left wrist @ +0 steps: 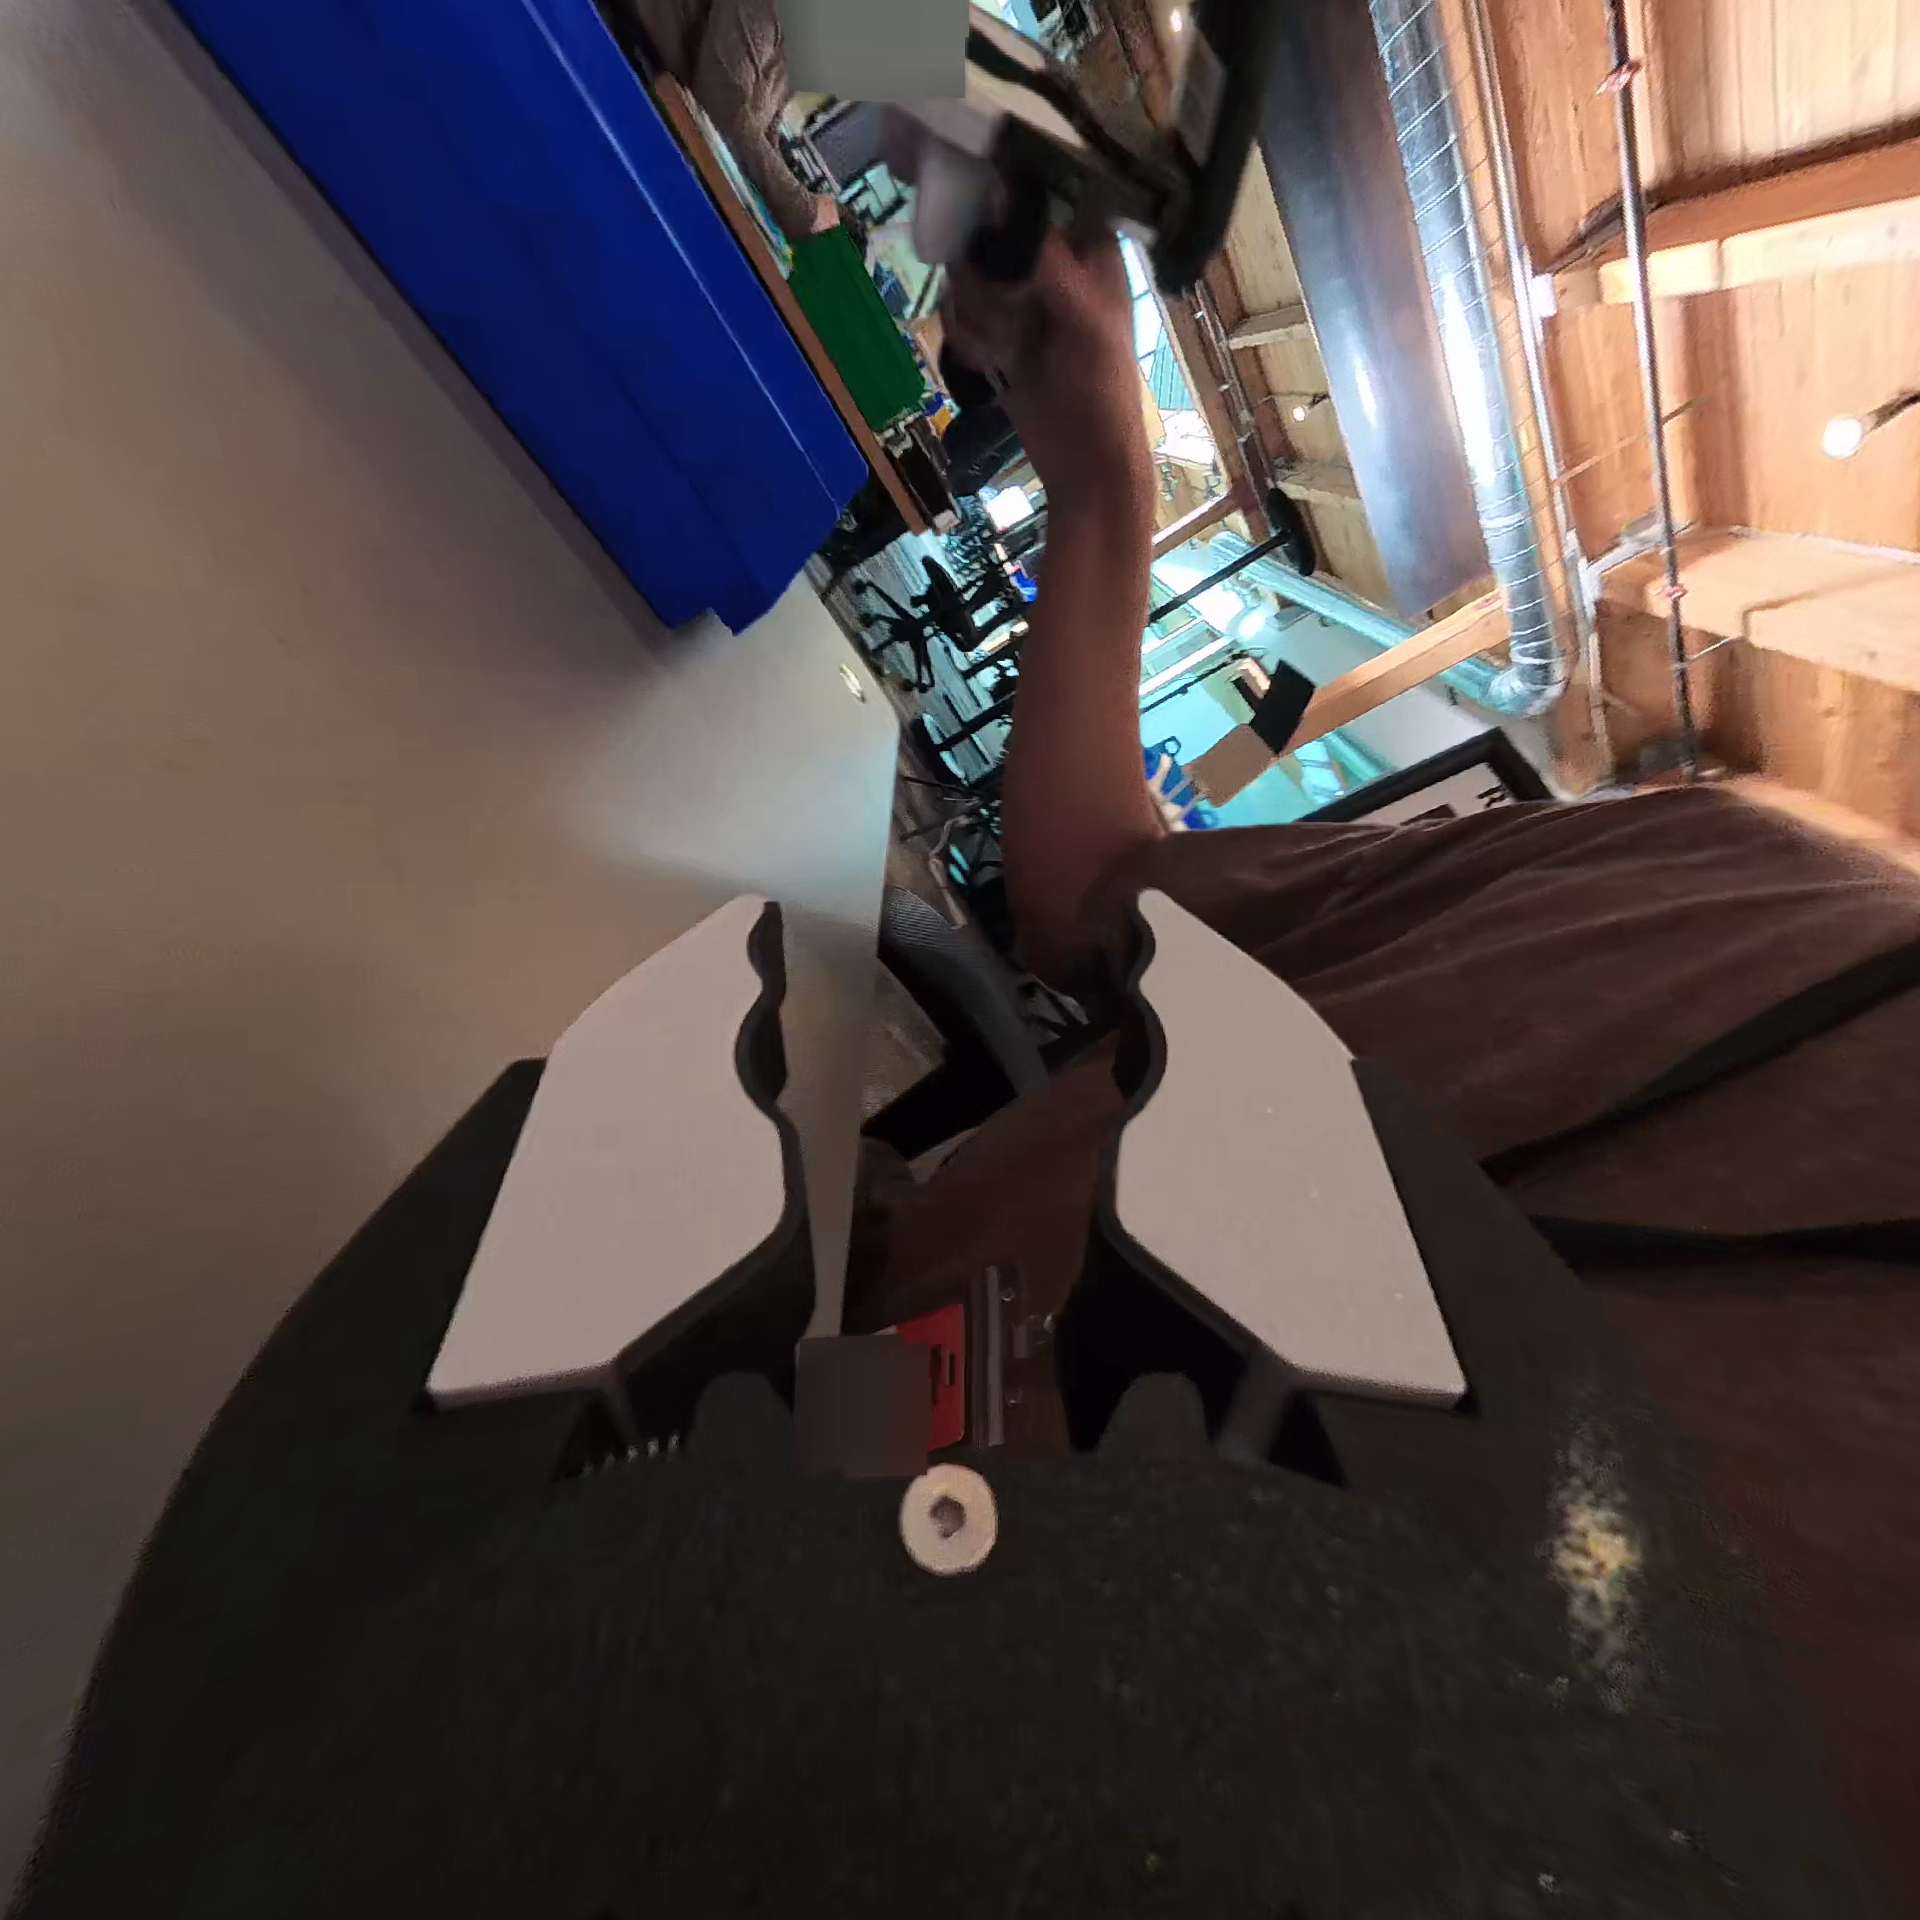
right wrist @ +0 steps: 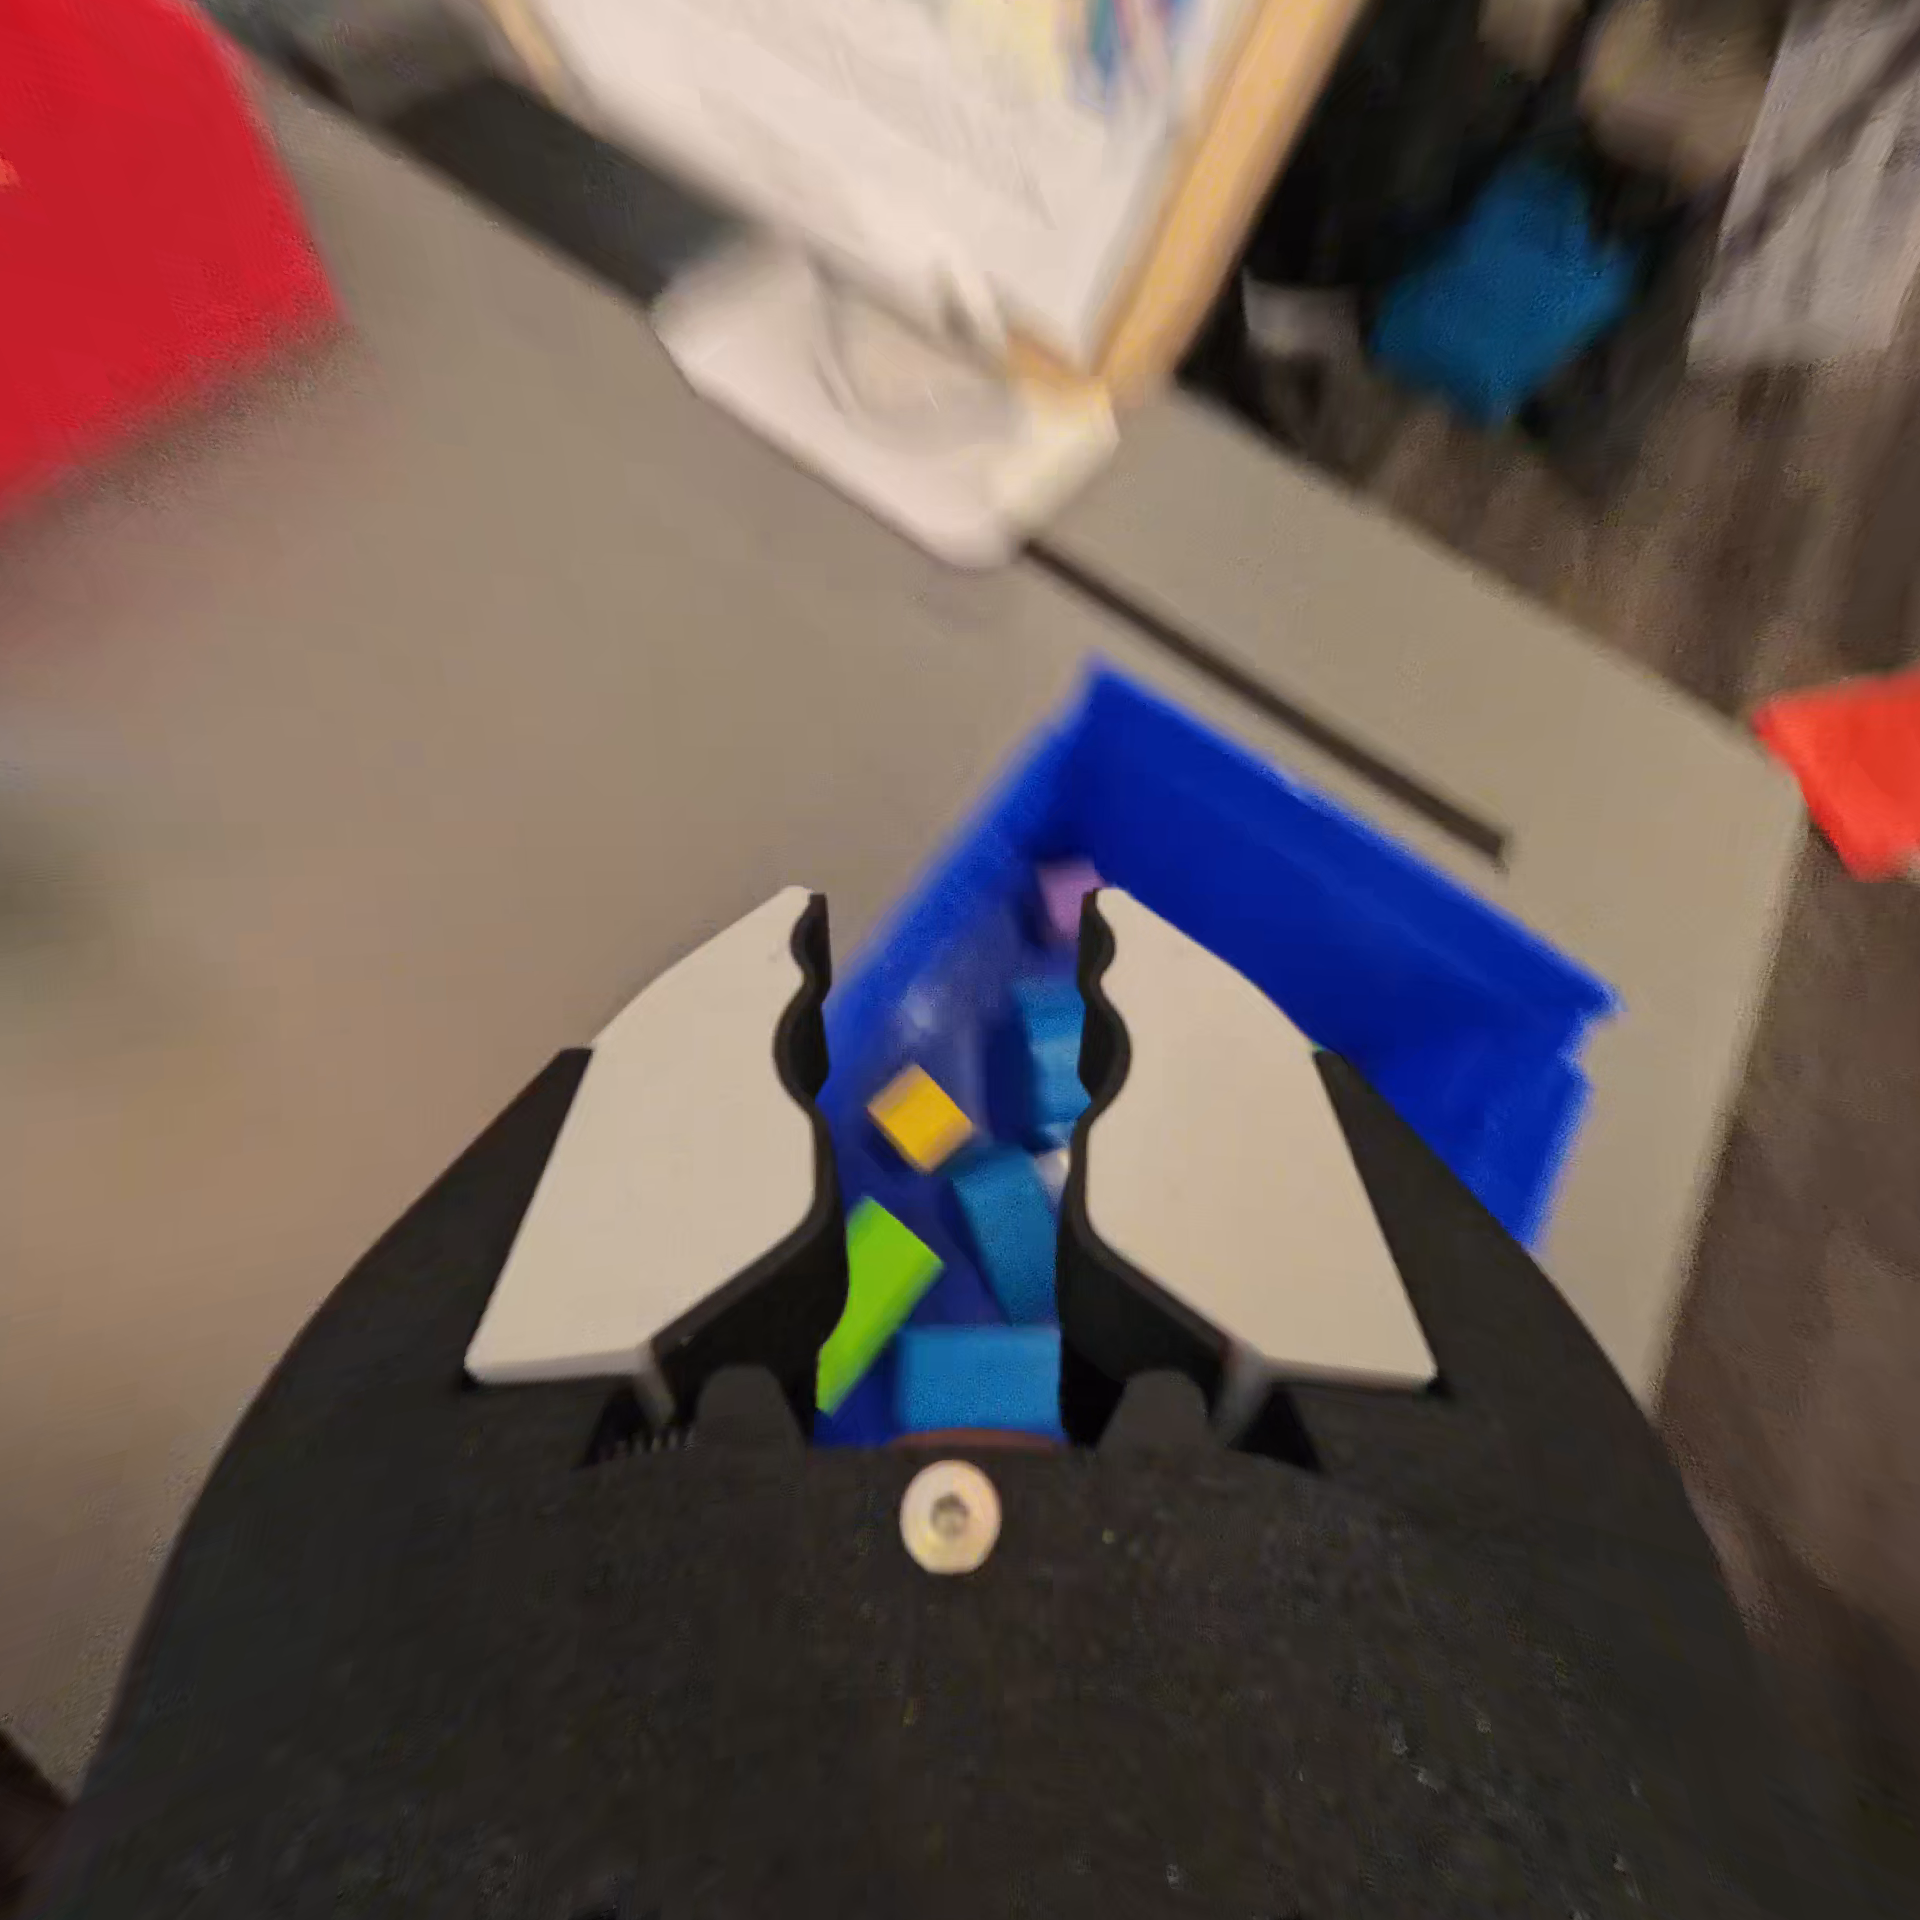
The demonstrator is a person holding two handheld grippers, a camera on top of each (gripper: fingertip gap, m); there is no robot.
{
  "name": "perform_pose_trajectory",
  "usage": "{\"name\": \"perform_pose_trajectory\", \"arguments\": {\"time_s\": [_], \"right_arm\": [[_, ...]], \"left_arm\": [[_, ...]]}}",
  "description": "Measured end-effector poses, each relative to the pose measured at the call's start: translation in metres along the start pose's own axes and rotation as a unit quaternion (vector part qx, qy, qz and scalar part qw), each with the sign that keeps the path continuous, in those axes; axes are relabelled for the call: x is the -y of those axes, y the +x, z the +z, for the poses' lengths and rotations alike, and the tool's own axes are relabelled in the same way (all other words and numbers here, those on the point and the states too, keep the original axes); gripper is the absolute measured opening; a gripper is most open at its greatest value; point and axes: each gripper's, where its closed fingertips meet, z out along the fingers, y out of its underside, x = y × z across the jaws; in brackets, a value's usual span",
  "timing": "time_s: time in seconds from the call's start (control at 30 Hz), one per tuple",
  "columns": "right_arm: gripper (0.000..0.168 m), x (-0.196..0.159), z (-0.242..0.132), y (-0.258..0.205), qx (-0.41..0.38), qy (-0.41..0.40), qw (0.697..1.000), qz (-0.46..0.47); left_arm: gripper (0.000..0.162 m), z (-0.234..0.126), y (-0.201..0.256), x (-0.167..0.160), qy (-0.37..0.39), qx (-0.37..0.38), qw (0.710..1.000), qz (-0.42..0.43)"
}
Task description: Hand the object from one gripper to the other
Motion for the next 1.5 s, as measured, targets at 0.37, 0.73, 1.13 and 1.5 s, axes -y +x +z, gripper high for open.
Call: {"name": "perform_pose_trajectory", "arguments": {"time_s": [0.37, 0.73, 1.13, 1.5], "right_arm": [[0.053, -0.037, 0.038, -0.288, 0.304, 0.194, 0.932, 0.046], [0.052, -0.072, 0.054, -0.285, 0.261, 0.158, 0.952, -0.007], [0.052, -0.080, 0.048, -0.302, 0.297, 0.143, 0.944, -0.024], [0.052, -0.078, 0.045, -0.286, 0.303, 0.153, 0.941, 0.019]], "left_arm": [[0.058, -0.034, -0.038, 0.018, 0.049, 0.243, 0.939, 0.238], [0.065, -0.159, -0.023, 0.088, -0.001, 0.402, 0.887, 0.226], [0.063, -0.330, -0.189, 0.171, -0.383, 0.649, 0.656, 0.037], [0.060, -0.345, -0.230, 0.150, -0.484, 0.634, 0.602, -0.046]]}}
